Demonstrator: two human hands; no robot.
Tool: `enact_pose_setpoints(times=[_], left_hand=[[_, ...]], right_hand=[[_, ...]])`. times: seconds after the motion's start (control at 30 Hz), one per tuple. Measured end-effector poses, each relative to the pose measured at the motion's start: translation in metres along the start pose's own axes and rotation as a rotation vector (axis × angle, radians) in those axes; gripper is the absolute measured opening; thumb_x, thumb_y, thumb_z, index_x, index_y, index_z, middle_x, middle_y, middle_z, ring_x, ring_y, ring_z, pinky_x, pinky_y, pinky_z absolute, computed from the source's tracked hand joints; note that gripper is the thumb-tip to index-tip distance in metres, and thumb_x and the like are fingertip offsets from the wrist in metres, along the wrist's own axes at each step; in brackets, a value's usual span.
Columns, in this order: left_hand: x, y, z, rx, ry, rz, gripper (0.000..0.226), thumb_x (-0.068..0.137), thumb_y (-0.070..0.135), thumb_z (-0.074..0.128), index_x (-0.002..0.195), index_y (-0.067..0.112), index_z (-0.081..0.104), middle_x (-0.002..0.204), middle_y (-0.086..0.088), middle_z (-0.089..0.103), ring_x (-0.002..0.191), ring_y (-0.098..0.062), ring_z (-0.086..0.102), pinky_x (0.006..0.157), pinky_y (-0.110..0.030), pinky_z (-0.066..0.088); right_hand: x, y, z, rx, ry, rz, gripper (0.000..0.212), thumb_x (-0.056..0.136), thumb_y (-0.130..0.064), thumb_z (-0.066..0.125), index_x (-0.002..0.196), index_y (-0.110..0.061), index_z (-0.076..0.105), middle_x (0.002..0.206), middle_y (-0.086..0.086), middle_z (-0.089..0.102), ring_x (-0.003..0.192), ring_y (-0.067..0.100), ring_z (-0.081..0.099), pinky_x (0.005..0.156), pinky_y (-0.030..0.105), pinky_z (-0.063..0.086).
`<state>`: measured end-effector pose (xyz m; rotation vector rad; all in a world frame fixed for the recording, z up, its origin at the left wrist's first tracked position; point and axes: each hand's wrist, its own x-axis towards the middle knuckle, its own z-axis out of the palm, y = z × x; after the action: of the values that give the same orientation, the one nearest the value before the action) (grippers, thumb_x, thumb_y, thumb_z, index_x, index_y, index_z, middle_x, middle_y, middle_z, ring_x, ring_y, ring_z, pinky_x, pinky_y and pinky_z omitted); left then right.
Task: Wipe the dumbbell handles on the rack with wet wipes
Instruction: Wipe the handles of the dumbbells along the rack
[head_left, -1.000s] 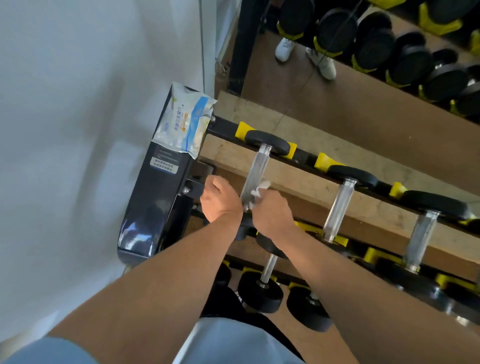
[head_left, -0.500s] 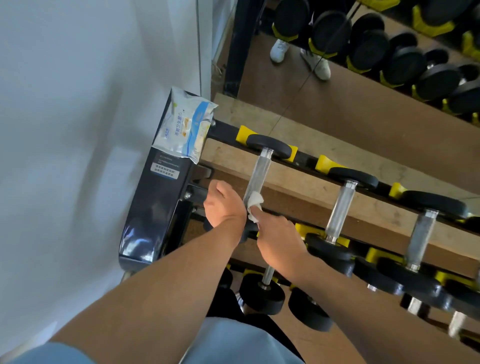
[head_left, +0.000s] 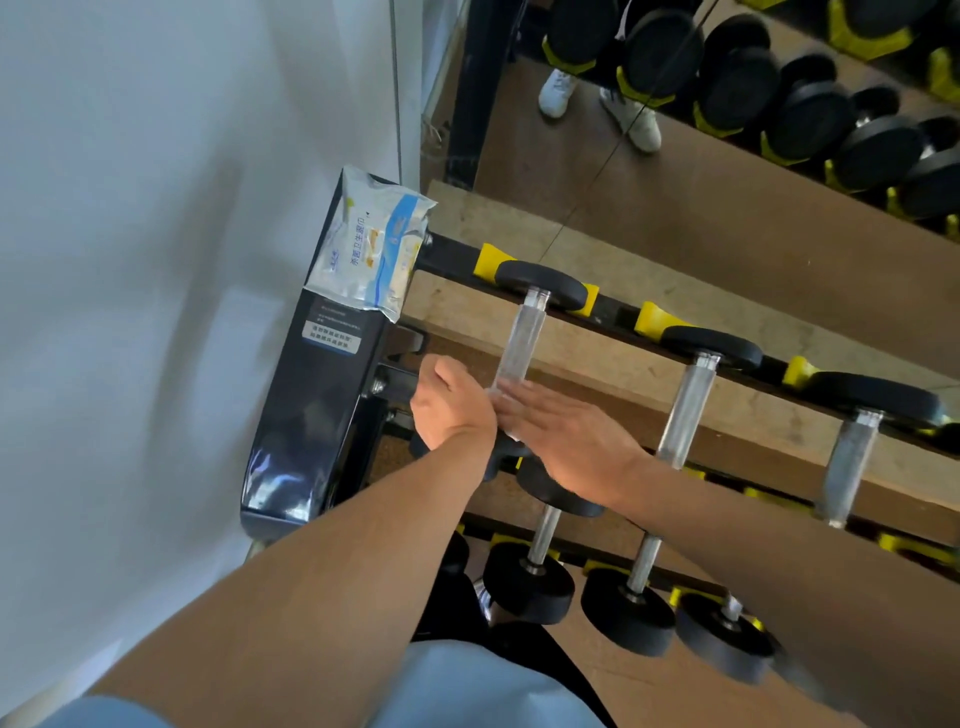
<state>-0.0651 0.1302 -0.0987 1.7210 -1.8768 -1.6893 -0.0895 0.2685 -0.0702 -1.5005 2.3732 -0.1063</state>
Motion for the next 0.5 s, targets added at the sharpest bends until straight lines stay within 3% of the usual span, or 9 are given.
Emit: enact_pose_setpoints(times=[0.1,0.2,0.33,0.4,0.5], left_hand=[[0.0,0.001,0.0,0.0,0.001,0.004,0.038,0.1,0.022,0.029,0.091,0.011,0.064,0.074,0.001,0.055,0.065,-0.009,0.048,0.053,-0.027,0.032],[-0.001,0.002,0.0,-0.005,0.01,0.001,0.039,0.1,0.022,0.028,0.09,0.012,0.064,0.075,0.0,0.056,0.066,-0.01,0.048,0.059,-0.031,0.032],[0.0,0.0,0.0,0.001,0.014,0.0,0.038,0.1,0.022,0.028,0.091,0.013,0.064,0.073,0.004,0.054,0.064,-0.009,0.047,0.053,-0.027,0.029],[0.0,0.0,0.0,-0.007,0.013,0.0,0.038,0.099,0.022,0.029,0.09,0.014,0.065,0.073,0.003,0.055,0.064,-0.01,0.048,0.052,-0.026,0.029],[0.001,0.0,0.002,-0.052,0.028,-0.001,0.04,0.092,0.028,0.027,0.087,0.014,0.065,0.076,0.001,0.058,0.068,-0.014,0.052,0.055,-0.029,0.03]], right_hand=[[0.012,0.015,-0.011,0.042,0.146,0.148,0.072,0.082,0.014,0.056,0.147,-0.016,0.045,0.155,0.004,0.04,0.145,0.015,0.027,0.119,0.029,0.013],[0.038,0.036,-0.032,0.012,0.353,0.195,0.06,0.085,0.011,0.033,0.14,-0.003,0.052,0.146,0.012,0.051,0.143,0.027,0.037,0.12,0.041,0.029],[0.032,0.036,-0.012,-0.184,0.139,0.135,0.071,0.082,0.007,0.031,0.151,-0.008,0.034,0.158,0.009,0.033,0.151,0.024,0.012,0.125,0.041,0.008],[0.017,0.017,0.005,-0.114,0.071,0.111,0.072,0.085,0.005,0.041,0.152,-0.015,0.026,0.159,0.003,0.021,0.151,0.02,0.01,0.125,0.039,0.003],[0.0,0.0,0.013,0.131,-0.041,0.079,0.073,0.09,0.004,0.057,0.152,-0.028,0.036,0.16,-0.007,0.025,0.148,0.005,0.004,0.124,0.032,0.002]])
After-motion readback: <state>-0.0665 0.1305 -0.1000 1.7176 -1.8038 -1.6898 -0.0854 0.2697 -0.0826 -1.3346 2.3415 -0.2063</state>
